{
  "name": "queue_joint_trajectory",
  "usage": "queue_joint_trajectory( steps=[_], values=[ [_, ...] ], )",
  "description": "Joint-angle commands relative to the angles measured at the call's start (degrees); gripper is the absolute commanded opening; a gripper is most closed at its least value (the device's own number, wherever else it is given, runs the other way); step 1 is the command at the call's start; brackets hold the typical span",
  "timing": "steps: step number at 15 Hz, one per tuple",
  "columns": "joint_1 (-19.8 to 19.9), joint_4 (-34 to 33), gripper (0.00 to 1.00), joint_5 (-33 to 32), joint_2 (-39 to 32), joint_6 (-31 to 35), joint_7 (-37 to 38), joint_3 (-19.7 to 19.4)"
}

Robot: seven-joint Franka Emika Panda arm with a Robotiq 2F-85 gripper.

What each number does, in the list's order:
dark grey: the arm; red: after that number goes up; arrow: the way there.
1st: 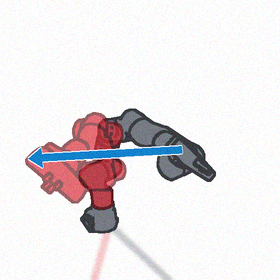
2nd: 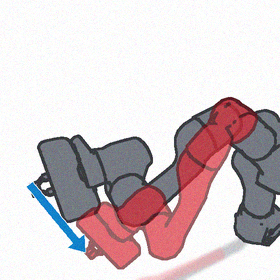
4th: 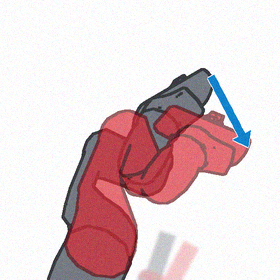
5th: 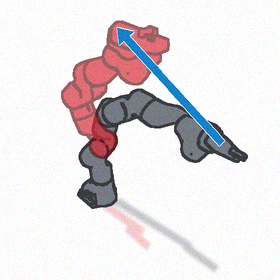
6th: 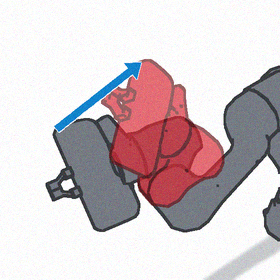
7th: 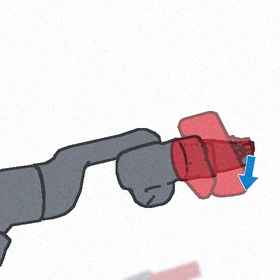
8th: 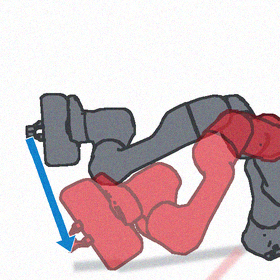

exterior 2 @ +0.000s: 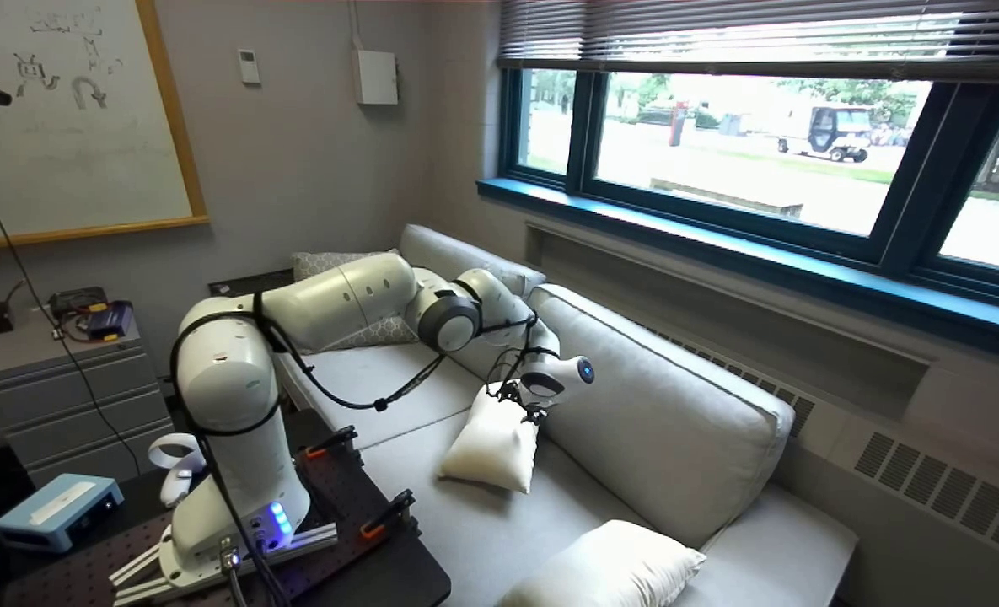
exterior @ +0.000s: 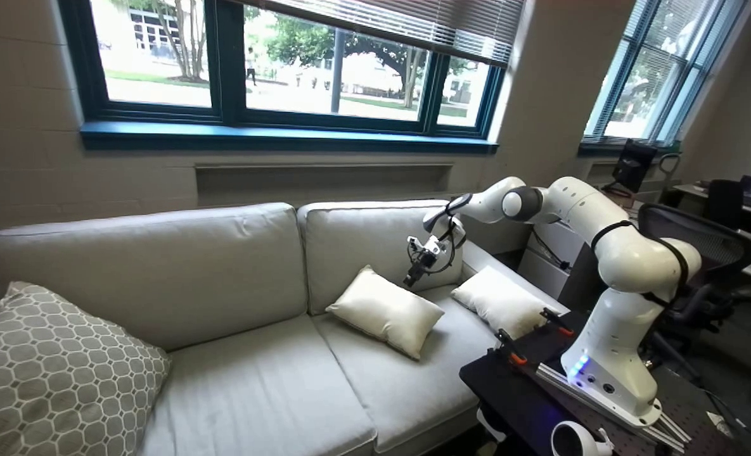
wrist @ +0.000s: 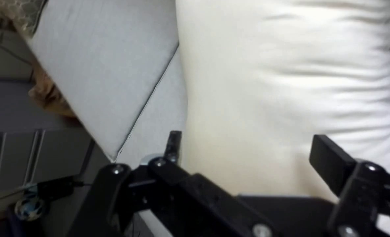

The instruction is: Arrange the two small pillows against the right armrest of the sofa

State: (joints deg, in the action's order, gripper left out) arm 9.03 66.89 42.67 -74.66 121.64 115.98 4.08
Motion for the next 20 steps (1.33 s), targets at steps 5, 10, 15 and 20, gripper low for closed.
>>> queue_joint_trajectory(
  steps=[5, 10, 15, 20],
  values=[
    [2.67, -8.62, 1.0, -2.81, -6.32, -9.33, 0.13, -0.23],
    [1.9, -8.33, 1.0, -2.69, -6.53, -6.78, 0.44, -0.71],
    [1.74, -13.39, 1.0, -3.92, -10.86, -4.73, 2.57, -2.67],
    [1.22, -10.36, 1.0, -4.15, -9.75, 0.99, 3.48, -3.87]
  ],
)
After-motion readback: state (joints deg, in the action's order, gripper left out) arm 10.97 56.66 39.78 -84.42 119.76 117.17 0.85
